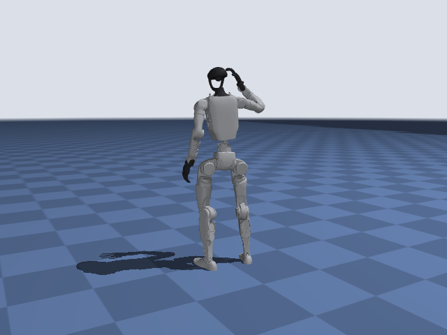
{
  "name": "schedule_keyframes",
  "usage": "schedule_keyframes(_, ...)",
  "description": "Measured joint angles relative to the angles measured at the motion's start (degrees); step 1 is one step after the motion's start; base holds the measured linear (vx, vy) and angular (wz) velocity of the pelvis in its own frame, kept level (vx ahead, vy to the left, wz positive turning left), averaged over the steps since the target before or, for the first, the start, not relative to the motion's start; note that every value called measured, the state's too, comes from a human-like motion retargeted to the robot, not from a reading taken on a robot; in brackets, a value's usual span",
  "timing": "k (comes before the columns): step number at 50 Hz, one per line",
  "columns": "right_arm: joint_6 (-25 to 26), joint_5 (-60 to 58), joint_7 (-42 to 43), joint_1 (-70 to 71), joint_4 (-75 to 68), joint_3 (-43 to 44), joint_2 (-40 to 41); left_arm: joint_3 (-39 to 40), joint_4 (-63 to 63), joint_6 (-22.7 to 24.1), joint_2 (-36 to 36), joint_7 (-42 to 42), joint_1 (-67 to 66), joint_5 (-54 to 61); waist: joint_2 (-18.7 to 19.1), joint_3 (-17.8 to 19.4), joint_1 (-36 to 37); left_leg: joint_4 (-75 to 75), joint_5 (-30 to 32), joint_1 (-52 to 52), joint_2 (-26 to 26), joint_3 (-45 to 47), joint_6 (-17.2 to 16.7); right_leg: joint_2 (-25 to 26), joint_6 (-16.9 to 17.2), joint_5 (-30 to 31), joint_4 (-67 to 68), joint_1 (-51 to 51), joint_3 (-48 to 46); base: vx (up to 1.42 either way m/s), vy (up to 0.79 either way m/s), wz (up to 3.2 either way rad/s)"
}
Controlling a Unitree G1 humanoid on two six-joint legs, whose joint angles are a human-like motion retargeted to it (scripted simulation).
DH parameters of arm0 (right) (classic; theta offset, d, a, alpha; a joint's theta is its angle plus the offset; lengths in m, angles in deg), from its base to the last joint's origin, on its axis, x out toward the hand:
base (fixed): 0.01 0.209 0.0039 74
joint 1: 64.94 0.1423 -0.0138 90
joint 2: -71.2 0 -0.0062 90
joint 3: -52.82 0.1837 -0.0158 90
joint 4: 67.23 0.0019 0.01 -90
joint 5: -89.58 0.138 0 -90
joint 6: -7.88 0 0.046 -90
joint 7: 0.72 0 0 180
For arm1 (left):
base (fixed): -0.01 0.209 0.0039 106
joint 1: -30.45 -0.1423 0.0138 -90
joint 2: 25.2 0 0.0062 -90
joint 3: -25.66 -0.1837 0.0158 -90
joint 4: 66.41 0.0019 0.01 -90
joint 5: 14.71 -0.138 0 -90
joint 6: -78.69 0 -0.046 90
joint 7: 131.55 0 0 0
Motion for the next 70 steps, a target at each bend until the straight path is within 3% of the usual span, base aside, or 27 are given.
schedule_keyframes(8,4.78,-4.90,-1.81,-8.67,-7.20,-8.12,12.25,1.18,0.39,-0.26,-0.81,2.45,1.64,-2.14,0.00,0.56,-0.33,-0.19,0.01,0.36,-0.27,-0.35,0.36,-0.27,0.00,-0.30,0.14,0.42,-0.33,0.00,0.00,0.00)
schedule_keyframes(14,9.54,-7.54,-5.89,-19.04,-19.04,-20.05,25.57,1.69,0.63,-0.51,-1.54,5.87,3.17,-4.14,0.05,1.10,-0.78,-2.73,1.13,1.52,-1.23,-1.48,0.72,-0.80,0.00,-0.70,0.37,0.91,-1.13,0.00,0.00,0.00)
schedule_keyframes(18,14.83,-12.00,-9.18,-20.83,-38.39,-31.47,33.27,1.30,1.70,-1.62,-2.18,7.67,4.74,-5.75,0.32,1.69,-0.81,-5.87,2.44,3.40,-2.32,-2.14,0.99,-1.39,0.00,-1.05,0.73,1.50,-1.40,0.00,0.00,0.00)
schedule_keyframes(23,21.85,-20.47,-13.07,-17.49,-74.73,-44.84,42.67,0.15,3.90,-2.88,-2.88,6.21,6.63,-9.41,0.71,1.58,-0.63,-6.26,2.39,4.01,-3.11,-2.56,1.28,-2.29,0.00,-1.48,1.16,1.98,-1.63,0.00,0.00,0.00)
schedule_keyframes(27,25.08,-21.50,-12.52,-14.26,-103.38,-47.46,51.57,0.14,5.82,-2.72,-3.28,4.28,8.56,-11.89,1.09,1.45,-0.25,-6.20,2.31,4.08,-3.21,-2.64,1.38,-2.43,-0.43,-1.69,1.35,2.04,-1.60,0.00,0.00,0.00)
schedule_keyframes(30,25.78,-15.59,-9.07,-15.34,-113.80,-45.24,55.66,0.26,6.53,-2.47,-3.64,4.13,9.50,-11.76,1.46,1.48,-0.03,-6.00,2.21,4.03,-3.21,-2.63,1.45,-2.47,-0.57,-1.74,1.33,2.09,-1.55,0.00,0.00,0.00)
schedule_keyframes(37,21.21,-2.69,-10.00,-23.44,-111.15,-41.65,59.25,-0.85,7.23,-1.05,-4.12,3.69,10.07,-10.77,2.33,1.95,-0.21,-5.63,1.93,4.08,-3.26,-2.16,1.59,-2.53,-0.44,-1.74,1.33,2.03,-1.05,0.00,0.00,0.00)
schedule_keyframes(70,21.10,-2.70,-9.46,-19.76,-111.56,-43.92,58.90,-2.54,6.69,-0.67,-4.68,3.40,9.99,-9.99,2.87,1.22,-1.14,-5.60,2.01,3.36,-3.20,-0.89,1.95,-2.33,-0.50,-1.12,1.32,0.54,0.30,0.00,0.00,0.00)
